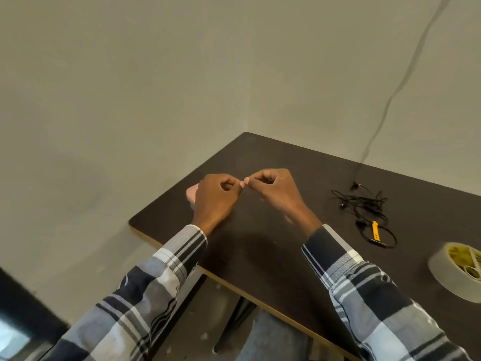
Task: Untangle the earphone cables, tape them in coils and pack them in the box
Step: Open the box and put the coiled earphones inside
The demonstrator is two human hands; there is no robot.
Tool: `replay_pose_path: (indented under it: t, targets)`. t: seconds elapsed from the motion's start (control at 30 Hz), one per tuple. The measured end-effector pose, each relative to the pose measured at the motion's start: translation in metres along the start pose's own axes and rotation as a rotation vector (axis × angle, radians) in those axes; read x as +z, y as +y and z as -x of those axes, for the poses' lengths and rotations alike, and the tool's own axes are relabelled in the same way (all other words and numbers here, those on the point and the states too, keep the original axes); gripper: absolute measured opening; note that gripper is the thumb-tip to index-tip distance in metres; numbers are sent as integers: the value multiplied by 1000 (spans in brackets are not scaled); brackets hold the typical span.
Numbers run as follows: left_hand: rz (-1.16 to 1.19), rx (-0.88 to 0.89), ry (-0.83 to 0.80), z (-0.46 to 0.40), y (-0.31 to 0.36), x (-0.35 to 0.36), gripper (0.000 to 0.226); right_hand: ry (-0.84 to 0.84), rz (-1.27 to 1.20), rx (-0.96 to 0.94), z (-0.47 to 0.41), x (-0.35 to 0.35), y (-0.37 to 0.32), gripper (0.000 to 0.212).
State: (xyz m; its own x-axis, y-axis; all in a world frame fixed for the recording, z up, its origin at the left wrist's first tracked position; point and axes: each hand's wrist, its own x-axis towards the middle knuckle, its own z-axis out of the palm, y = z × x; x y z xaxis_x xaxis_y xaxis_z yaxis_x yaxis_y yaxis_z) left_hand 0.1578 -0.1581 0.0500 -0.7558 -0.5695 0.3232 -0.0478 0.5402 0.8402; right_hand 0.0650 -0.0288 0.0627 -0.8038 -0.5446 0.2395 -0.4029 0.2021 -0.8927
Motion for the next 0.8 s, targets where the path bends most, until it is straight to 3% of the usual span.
replay_pose_path:
  t: [0.1,0.17,0.27,0.33,0.53,0.8]
  targets:
    - [-110,64,205,2,-23,-19,22,-15,41,1,-15,21,5,9]
    - [-205,83,257,2,-45,-30,45,-31,61,-9,-24,35,10,6]
    - [-242,-14,91,2,-75,-35,86,-45,72,-3,-31,49,22,5]
    - [-212,-68,-5,0,-84,-36,97,-30,109,2,-37,54,28,9]
    - [-162,-32,-93,-12,-80,-24,97,-18,135,14,-37,45,33,14]
    - [-49,14,-262,-21,-57,19,103,14,247,43,-17,-19,46,14]
